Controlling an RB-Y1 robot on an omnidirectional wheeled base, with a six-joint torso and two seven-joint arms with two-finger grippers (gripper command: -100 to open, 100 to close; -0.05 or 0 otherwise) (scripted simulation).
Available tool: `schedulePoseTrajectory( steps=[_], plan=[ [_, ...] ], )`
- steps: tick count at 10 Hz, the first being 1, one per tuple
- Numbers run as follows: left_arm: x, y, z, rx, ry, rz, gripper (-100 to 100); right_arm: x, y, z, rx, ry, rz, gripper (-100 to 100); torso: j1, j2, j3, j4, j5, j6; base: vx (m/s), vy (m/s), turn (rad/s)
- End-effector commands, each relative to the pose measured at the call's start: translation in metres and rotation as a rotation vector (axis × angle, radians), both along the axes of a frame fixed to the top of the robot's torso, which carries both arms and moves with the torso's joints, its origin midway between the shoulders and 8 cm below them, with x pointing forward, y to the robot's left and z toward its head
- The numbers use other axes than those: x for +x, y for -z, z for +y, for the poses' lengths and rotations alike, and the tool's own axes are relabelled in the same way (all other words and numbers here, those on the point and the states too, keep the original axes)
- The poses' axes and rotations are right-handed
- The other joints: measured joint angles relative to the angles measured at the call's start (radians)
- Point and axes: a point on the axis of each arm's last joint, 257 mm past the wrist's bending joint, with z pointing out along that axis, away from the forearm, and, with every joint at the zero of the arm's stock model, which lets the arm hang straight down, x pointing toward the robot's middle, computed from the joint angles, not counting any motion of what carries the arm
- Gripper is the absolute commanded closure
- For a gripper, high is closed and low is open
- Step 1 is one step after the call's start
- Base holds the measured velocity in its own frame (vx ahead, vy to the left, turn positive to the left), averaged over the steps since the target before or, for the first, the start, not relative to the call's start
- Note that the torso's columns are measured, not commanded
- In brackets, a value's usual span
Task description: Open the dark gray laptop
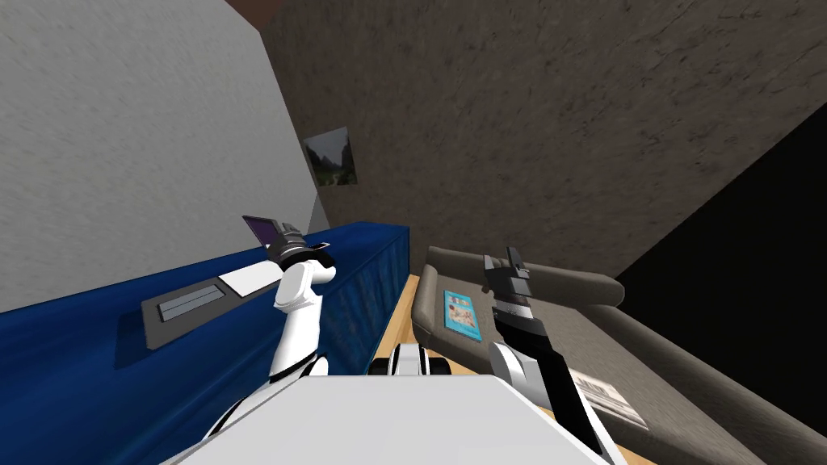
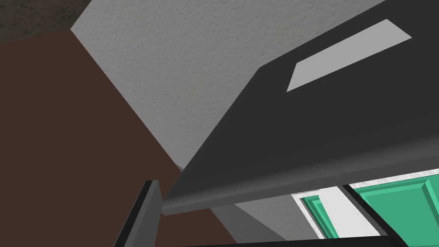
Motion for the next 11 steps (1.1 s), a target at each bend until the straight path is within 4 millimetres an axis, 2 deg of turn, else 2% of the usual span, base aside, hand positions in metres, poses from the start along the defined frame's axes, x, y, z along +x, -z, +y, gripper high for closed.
schedulePoseTrajectory(
  steps=[1,3,4,5,6,8,10,11],
  plan=[
    [-0.009,0.011,0.004,-0.001,-0.003,0.001,100,0.0,0.0,0.0,0.0,0.0,0.0,0,-0.001,-0.001,0.0,-0.001,0.001,-0.002,0.011,-0.089,0.009],
    [-0.011,0.01,0.004,0.004,-0.004,0.0,100,0.0,0.0,0.0,0.0,0.0,0.0,0,0.003,-0.001,0.0,-0.001,0.002,0.001,-0.011,-0.047,0.036],
    [-0.016,0.028,0.018,-0.021,-0.034,0.027,-100,0.0,0.0,0.0,0.0,0.0,0.0,0,0.005,-0.001,0.0,0.0,0.001,0.001,-0.001,-0.044,-0.068],
    [-0.018,0.047,0.025,-0.051,-0.05,0.051,-100,0.0,0.0,0.0,0.0,0.0,0.0,0,0.004,-0.003,-0.001,-0.002,0.002,0.001,-0.014,-0.057,-0.029],
    [-0.016,0.062,0.022,-0.084,-0.046,0.061,-100,0.0,0.0,0.0,0.0,0.0,0.0,0,0.003,-0.003,-0.002,-0.002,0.001,0.001,-0.011,-0.038,-0.009],
    [-0.012,0.044,0.02,-0.067,-0.045,0.052,-100,0.0,0.0,0.0,0.0,0.0,0.0,0,0.002,0.0,0.0,0.0,0.0,0.001,-0.001,0.017,0.0],
    [-0.01,0.041,0.019,-0.067,-0.043,0.05,-100,0.0,0.0,0.0,0.0,0.0,0.0,0,0.003,0.0,0.0,0.0,0.0,0.001,0.008,0.059,-0.007],
    [-0.015,0.048,0.021,-0.068,-0.045,0.052,100,0.0,0.0,0.0,0.0,0.0,0.0,0,0.0,0.001,0.0,0.0,0.0,0.001,0.001,-0.033,-0.014]
  ],
)
